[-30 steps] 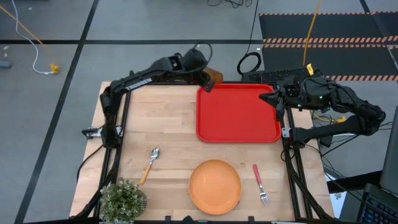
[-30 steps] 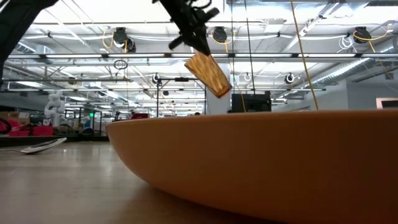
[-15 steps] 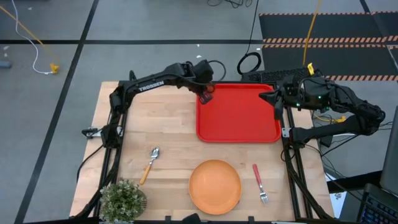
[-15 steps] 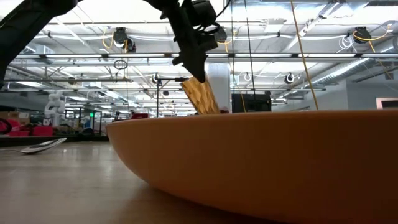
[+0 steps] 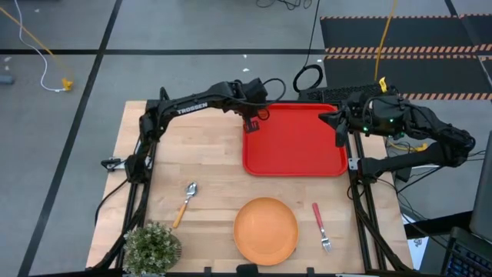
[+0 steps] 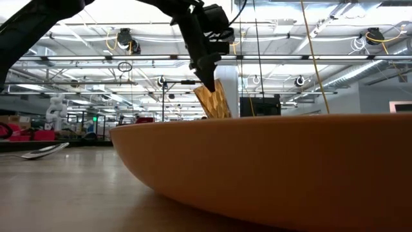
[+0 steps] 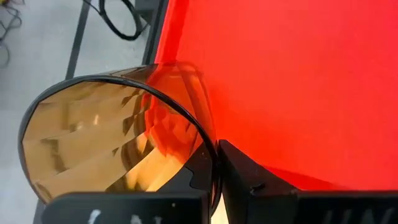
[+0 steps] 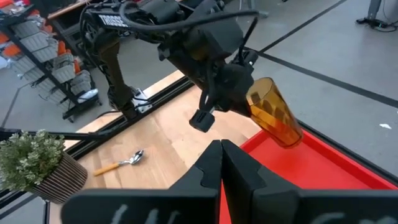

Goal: Pick and place plate/cup/fork/spoon on tray
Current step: Put the brown cup on the red tray

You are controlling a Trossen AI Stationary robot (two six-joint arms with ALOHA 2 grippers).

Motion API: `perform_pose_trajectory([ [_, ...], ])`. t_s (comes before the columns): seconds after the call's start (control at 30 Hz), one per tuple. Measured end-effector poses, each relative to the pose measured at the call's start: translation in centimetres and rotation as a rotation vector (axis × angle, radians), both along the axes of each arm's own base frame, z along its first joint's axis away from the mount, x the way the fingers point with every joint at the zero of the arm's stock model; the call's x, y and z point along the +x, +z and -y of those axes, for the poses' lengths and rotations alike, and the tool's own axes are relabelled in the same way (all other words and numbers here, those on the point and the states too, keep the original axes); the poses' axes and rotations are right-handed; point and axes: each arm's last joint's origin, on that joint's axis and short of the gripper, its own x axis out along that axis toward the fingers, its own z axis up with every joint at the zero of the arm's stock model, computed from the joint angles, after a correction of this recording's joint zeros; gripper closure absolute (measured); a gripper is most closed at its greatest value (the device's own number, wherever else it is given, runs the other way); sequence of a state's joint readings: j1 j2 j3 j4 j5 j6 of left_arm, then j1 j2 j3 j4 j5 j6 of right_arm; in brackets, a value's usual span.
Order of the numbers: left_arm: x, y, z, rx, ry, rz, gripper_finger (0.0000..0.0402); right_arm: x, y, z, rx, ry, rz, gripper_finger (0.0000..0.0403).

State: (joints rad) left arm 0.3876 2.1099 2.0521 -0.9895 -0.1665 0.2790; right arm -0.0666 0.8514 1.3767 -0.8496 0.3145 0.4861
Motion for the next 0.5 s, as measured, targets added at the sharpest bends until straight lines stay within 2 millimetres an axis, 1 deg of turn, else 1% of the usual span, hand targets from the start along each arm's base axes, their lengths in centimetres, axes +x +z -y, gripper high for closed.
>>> perform_pose_trajectory([
  [0.17,-0.01,-0.06,0.17,-0.002,-0.008,-0.011,0.0394,0.11,-0.04,0.01,0.015,-0.006,0.003,0.0403],
  [0.37,-0.01,-0.01,0.04,0.026,-0.011,-0.018,0.0376,0.24,-0.09,0.01,0.015,-0.006,-0.002,0.0403],
  [0.5,-0.05,-0.09,-0.07,0.039,-0.038,-0.032,0.0387,0.24,-0.09,0.01,0.014,-0.005,-0.002,0.0403],
])
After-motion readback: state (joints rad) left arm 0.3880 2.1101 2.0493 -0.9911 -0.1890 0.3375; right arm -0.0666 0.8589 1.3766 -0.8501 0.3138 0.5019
